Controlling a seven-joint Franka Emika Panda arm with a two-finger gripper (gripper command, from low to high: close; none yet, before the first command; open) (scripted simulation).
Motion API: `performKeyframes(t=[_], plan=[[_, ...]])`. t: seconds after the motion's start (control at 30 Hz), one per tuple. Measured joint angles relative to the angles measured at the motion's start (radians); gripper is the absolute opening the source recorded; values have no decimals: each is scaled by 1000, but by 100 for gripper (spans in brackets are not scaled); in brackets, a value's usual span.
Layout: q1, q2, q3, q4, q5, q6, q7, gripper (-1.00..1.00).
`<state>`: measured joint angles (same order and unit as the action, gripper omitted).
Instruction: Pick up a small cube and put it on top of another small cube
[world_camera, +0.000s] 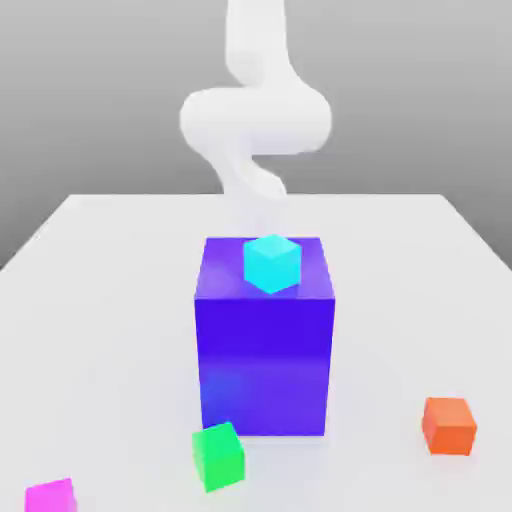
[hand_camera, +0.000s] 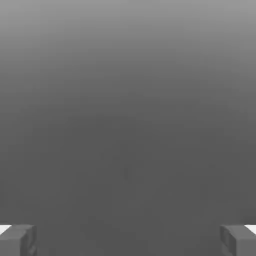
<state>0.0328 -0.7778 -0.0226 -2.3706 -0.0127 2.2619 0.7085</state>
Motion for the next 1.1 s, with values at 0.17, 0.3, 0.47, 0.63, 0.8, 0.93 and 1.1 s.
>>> performKeyframes(t=[0.17, 0.3, 0.47, 0.63, 0.8, 0.93, 1.1], plan=[[77, 61, -52, -173, -34, -95, -230, 0], [132, 119, -85, -318, -60, -164, -422, 0], [144, 224, -104, -441, -74, -1, -468, -100], [144, 224, -104, -441, -66, -3, -473, -100], [139, 178, -93, -396, -60, -95, -476, -100], [175, 161, -85, -346, -58, -161, -553, -100], [270, 233, -82, -330, -63, -105, -754, -100]])
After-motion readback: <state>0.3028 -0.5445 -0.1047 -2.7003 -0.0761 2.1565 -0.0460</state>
